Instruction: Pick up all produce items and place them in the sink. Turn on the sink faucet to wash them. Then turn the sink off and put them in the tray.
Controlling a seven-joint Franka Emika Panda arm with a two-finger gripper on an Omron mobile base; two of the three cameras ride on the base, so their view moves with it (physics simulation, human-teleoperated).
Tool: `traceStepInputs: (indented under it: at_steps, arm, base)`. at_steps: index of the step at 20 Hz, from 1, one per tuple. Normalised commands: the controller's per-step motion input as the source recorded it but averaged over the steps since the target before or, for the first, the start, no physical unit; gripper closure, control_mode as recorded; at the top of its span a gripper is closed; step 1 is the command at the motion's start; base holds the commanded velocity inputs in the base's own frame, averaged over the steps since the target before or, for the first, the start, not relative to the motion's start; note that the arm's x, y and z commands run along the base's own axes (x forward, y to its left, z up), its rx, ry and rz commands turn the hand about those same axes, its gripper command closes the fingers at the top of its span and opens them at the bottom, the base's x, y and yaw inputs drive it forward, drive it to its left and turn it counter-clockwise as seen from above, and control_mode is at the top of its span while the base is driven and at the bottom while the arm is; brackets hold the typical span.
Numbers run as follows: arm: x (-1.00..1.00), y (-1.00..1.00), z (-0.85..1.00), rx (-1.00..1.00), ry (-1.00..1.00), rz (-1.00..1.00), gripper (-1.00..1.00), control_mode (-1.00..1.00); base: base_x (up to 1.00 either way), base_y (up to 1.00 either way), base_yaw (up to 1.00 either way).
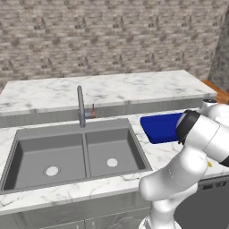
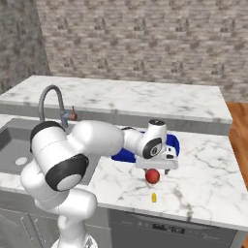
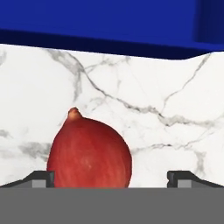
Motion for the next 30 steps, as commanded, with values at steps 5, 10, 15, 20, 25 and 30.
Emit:
traceStepInputs:
  at_steps: [5,10,15,20,25,30]
  arm:
    - [0.0,0.15,-0.17,0.0,0.0,0.11,-1.0,-1.0]
    - [-0.02,0.06,-0.17,0.0,0.0,0.1,-1.0,-1.0]
    - [-0.03,0.08,-0.19,0.0,0.0,0.08,-1.0,-1.0]
    - [-0.03,0.06,-0.23,0.0,0.0,0.07,-1.0,-1.0]
    - [-0.08,0.0,-0.26,0.0,0.0,0.05,-1.0,-1.0]
    - [-0.03,0.0,-0.23,-0.01,0.0,0.01,1.0,-1.0]
  base:
    - [0.0,0.0,0.0]
    - [0.0,0.0,0.0]
    - [0.0,0.0,0.0]
    - [0.0,0.0,0.0]
    - [0.0,0.0,0.0]
    - [0.0,0.0,0.0]
